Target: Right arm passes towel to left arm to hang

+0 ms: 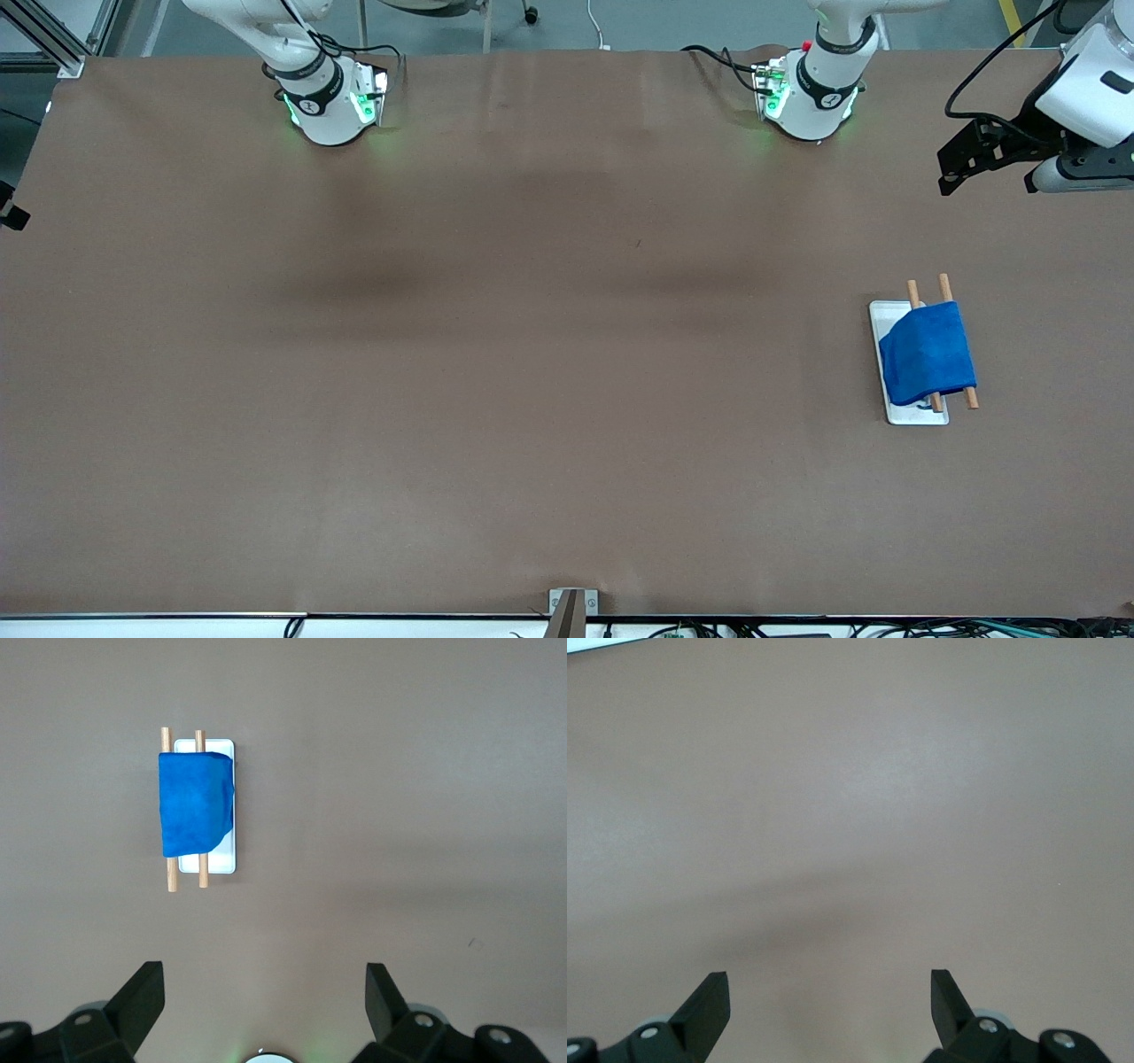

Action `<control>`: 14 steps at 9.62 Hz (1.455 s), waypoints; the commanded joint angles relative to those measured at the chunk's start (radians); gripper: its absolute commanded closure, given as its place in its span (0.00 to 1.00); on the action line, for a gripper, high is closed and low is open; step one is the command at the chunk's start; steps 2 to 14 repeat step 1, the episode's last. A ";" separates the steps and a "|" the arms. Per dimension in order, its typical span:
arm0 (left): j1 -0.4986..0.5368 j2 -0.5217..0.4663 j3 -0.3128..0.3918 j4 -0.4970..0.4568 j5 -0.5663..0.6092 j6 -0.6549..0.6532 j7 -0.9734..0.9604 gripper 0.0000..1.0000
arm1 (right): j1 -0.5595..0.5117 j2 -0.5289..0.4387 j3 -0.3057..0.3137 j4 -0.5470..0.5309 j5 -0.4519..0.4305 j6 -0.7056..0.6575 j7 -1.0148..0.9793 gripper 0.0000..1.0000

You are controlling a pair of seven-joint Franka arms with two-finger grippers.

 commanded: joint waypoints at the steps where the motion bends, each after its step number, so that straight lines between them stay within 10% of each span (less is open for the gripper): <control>1: -0.005 0.023 -0.005 -0.003 -0.004 0.000 0.012 0.00 | 0.001 0.004 0.000 0.016 -0.016 -0.012 0.000 0.00; 14: -0.005 0.023 -0.005 -0.003 -0.004 0.000 0.012 0.00 | 0.001 0.004 0.000 0.016 -0.016 -0.012 0.000 0.00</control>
